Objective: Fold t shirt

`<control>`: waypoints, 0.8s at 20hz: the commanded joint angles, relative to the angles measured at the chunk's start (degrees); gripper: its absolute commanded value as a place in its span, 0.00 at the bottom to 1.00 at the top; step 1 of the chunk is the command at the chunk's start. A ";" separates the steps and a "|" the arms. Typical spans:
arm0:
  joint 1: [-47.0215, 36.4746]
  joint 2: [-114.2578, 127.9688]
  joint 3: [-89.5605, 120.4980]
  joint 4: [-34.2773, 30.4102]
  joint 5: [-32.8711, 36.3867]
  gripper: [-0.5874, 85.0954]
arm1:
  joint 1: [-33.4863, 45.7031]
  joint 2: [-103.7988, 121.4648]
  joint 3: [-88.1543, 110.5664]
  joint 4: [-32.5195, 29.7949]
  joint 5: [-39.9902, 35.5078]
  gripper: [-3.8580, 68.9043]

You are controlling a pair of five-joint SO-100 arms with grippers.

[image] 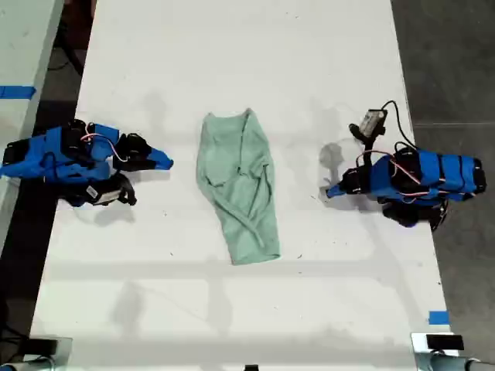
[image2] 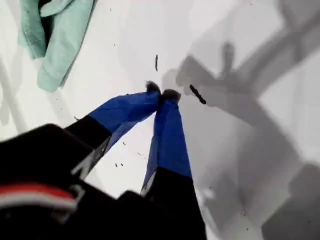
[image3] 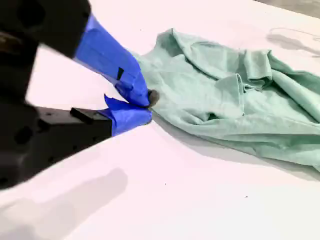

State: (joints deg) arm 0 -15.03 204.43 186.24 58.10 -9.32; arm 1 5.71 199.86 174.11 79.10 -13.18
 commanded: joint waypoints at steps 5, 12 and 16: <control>0.35 0.26 2.37 0.26 -0.88 0.01 | -0.44 0.44 2.90 -0.18 0.18 0.08; 1.58 0.26 2.37 0.26 -5.19 0.00 | -4.04 0.79 1.05 2.11 3.96 0.04; 9.32 0.88 2.11 -6.42 -16.52 0.00 | -8.35 -1.76 -6.77 1.49 8.53 0.11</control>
State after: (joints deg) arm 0 -8.70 204.96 186.24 55.55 -23.20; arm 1 -0.26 199.86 173.32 79.45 -7.65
